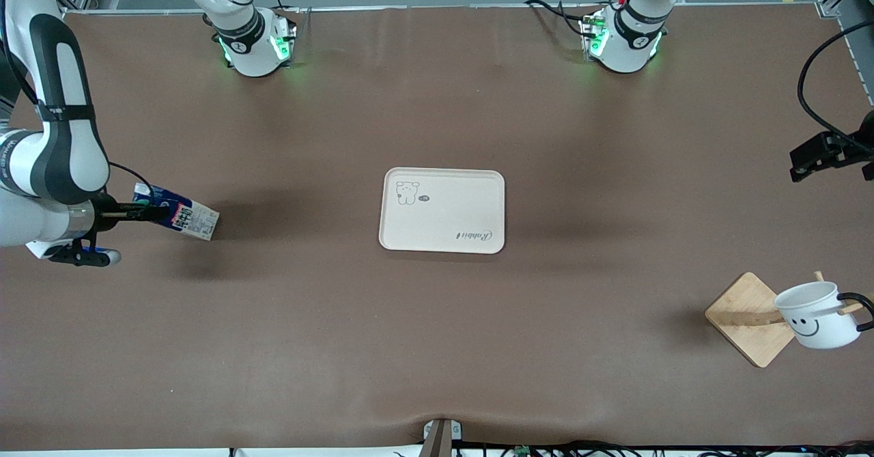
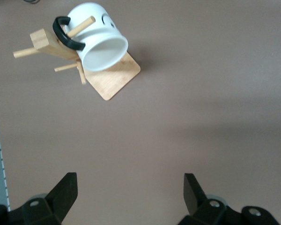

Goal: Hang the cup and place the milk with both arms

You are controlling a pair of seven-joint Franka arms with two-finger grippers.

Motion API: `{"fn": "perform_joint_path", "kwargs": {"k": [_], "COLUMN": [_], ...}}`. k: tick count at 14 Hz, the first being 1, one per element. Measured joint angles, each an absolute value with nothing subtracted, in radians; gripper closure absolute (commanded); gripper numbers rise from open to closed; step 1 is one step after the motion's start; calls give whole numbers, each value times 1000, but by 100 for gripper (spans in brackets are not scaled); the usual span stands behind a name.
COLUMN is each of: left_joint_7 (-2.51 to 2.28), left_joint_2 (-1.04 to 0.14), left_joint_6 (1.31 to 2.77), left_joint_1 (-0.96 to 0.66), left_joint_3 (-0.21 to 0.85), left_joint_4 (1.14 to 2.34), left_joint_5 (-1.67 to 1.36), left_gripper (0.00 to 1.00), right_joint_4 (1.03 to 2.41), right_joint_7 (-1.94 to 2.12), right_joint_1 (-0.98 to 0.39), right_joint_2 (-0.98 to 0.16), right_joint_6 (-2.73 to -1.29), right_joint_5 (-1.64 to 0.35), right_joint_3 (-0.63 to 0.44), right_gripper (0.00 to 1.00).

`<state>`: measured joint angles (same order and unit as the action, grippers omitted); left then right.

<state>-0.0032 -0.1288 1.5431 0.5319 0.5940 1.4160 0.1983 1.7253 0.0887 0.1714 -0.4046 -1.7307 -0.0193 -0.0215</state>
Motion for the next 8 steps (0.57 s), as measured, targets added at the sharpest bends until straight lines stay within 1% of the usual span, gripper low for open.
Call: {"fn": "perform_joint_path", "kwargs": {"k": [3, 5, 6, 8], "left_joint_7": [-3, -3, -4, -7], "left_joint_2": [-120, -108, -99, -72], "left_joint_6": [1519, 1511, 1507, 1503], "left_joint_1": [526, 486, 451, 347], "left_joint_3": [609, 588, 557, 447], "left_joint_4": [1417, 1417, 1419, 1438], "left_joint_5": [197, 189, 179, 130], "left_gripper": [0, 0, 0, 0], "right_joint_4": [1726, 1726, 1726, 1726], "right_joint_7": [89, 89, 89, 89], "right_joint_1": [171, 171, 171, 171], "right_joint_2": [-405, -405, -405, -405], "right_joint_6": [-1731, -1731, -1730, -1730], "right_joint_5": [-19, -19, -19, -20], "right_joint_3": [-21, -21, -21, -21], "right_gripper": [0, 0, 0, 0]}}
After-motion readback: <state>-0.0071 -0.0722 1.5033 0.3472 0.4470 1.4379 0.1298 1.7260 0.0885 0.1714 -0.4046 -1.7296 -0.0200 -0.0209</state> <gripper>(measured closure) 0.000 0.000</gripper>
